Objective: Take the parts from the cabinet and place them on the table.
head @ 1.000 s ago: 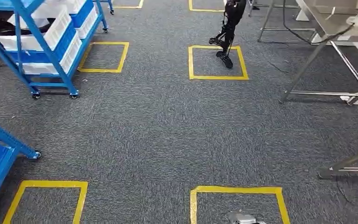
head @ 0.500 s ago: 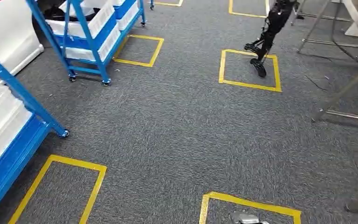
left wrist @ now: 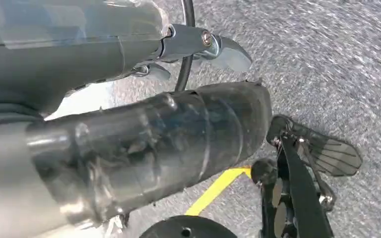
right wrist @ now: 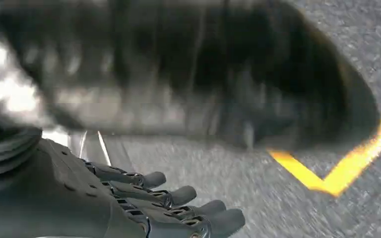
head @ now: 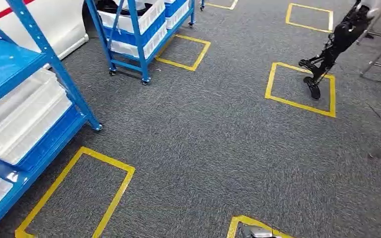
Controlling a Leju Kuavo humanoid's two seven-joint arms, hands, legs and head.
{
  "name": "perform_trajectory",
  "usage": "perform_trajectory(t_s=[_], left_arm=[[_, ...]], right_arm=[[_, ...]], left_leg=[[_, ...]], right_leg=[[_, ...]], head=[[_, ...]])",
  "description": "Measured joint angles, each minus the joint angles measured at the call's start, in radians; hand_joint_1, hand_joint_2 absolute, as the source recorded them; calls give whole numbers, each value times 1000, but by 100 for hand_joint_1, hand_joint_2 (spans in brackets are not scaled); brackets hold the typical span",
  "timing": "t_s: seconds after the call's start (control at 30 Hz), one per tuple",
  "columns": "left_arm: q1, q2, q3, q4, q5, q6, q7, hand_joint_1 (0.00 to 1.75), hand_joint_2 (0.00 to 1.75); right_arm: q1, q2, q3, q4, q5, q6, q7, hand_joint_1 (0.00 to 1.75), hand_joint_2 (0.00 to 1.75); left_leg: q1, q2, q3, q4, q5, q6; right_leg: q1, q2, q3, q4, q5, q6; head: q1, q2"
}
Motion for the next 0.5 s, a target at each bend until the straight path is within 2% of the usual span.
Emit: perform_trajectory(t_s=[0.07, 0.1, 0.13, 0.17, 0.2, 0.27, 0.3, 0.33, 0.37, 0.43, 0.47, 0.5], left_arm=[[5, 1, 0, 0, 0, 3, 0, 0, 0], [10, 3, 0, 0, 0, 3, 0, 0, 0], [11, 5, -1, 0, 1, 5, 0, 0, 0], [9, 4, -1, -2, 1, 5, 0, 0, 0], [4, 5, -1, -2, 1, 6, -3, 0, 0], [-2, 5, -1, -3, 1, 10, -4, 0, 0], [-2, 5, -1, -3, 1, 11, -5, 0, 0], [-2, 5, -1, -4, 1, 12, -6, 0, 0], [1, 6, -2, -4, 1, 13, -6, 0, 0], [4, 7, -2, -4, 1, 13, -8, 0, 0], [4, 6, -2, -5, 1, 13, -9, 0, 0], [4, 7, -2, -5, 1, 14, -9, 0, 0]], right_arm=[[-5, 0, -2, 0, -2, -1, 4, 0, 0], [-7, 1, -4, -1, -6, -1, 4, 0, 0], [-7, 5, -7, -2, -10, 0, 4, 0, 0], [-6, 5, -10, -2, -12, 0, 3, 0, 0], [-4, 4, -12, -1, -13, 2, 3, 0, 0], [-1, 4, -14, 0, -13, 5, 2, 0, 0], [-1, 4, -16, 0, -13, 6, 0, 0, 0], [0, 4, -16, 0, -13, 6, -1, 0, 0], [0, 4, -17, 0, -13, 6, -2, 0, 0], [-1, 4, -18, 0, -11, 6, -2, 0, 0], [-1, 3, -18, 0, -11, 6, -2, 0, 0], [-3, 3, -19, 0, -11, 6, -2, 0, 0]], left_leg=[[8, -23, -5, -6, 4, -14], [4, -33, -4, -14, 8, -22], [3, -4, -5, -3, 0, -21], [-2, 57, -17, 24, -24, -27], [1, 94, -53, 97, -67, -33], [10, 111, -123, 233, -125, -45], [16, 114, -146, 278, -133, -52], [23, 118, -145, 273, -114, -59], [25, 121, -118, 221, -78, -63], [35, 124, -23, 47, 8, -73], [35, 127, 2, 7, -11, -77], [28, 118, 7, -5, -15, -61]], right_leg=[[6, -22, 3, 0, -3, -3], [1, -34, 10, -16, 3, -7], [-10, -48, 26, -38, 13, -3], [-8, -52, 36, -52, 17, -9], [-5, -67, 39, -55, 18, -12], [-4, -88, 40, -55, 12, -12], [-5, -97, 42, -54, 9, -10], [-8, -102, 45, -52, 3, -6], [-11, -104, 49, -48, -5, 2], [-21, -109, 59, -32, -25, 17], [-21, -113, 59, -27, -35, 26], [-15, -115, 57, -18, -44, 36]], head=[[2, 0], [1, 0], [1, 0], [-1, 0], [-2, 0], [-2, 0], [-2, 0], [-2, 0], [-2, 0], [-2, 0], [-3, 0], [-2, 0]])
